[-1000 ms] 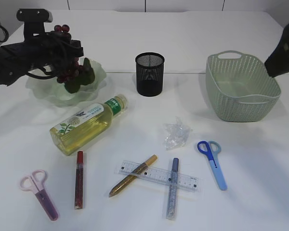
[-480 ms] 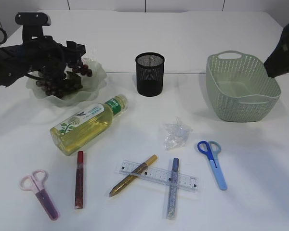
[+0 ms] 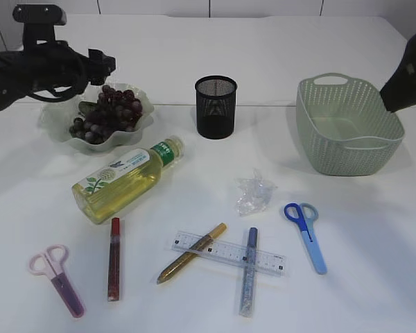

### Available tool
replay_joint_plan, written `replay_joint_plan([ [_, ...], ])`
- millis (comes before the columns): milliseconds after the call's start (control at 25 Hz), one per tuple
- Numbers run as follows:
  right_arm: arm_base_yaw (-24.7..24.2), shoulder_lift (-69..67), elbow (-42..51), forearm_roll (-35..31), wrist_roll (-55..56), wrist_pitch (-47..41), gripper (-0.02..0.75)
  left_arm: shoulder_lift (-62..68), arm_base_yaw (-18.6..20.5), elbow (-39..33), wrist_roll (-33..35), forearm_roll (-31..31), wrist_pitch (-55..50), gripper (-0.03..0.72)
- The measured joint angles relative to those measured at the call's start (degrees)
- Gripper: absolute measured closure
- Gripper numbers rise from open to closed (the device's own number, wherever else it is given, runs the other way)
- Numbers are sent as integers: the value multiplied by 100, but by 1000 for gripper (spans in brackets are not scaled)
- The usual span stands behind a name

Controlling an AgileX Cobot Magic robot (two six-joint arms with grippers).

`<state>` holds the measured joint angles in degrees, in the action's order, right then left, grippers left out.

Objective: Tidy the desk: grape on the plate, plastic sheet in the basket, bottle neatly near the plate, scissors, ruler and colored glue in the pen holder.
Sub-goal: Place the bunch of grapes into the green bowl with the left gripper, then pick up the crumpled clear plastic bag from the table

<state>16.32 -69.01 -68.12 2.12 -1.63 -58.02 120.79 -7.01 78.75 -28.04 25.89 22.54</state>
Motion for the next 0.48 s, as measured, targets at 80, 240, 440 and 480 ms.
replay_joint_plan([
  [80,0,0,0,0,0,0,154,-172,0,0,0,0,-518,117],
  [240,0,0,0,0,0,0,154,-649,0,0,8,0,-1936,137],
  [440,0,0,0,0,0,9,154,-1275,0,0,8,-58,-3798,139],
  [480,0,0,0,0,0,9,154,-1391,0,0,8,-85,-4203,139],
])
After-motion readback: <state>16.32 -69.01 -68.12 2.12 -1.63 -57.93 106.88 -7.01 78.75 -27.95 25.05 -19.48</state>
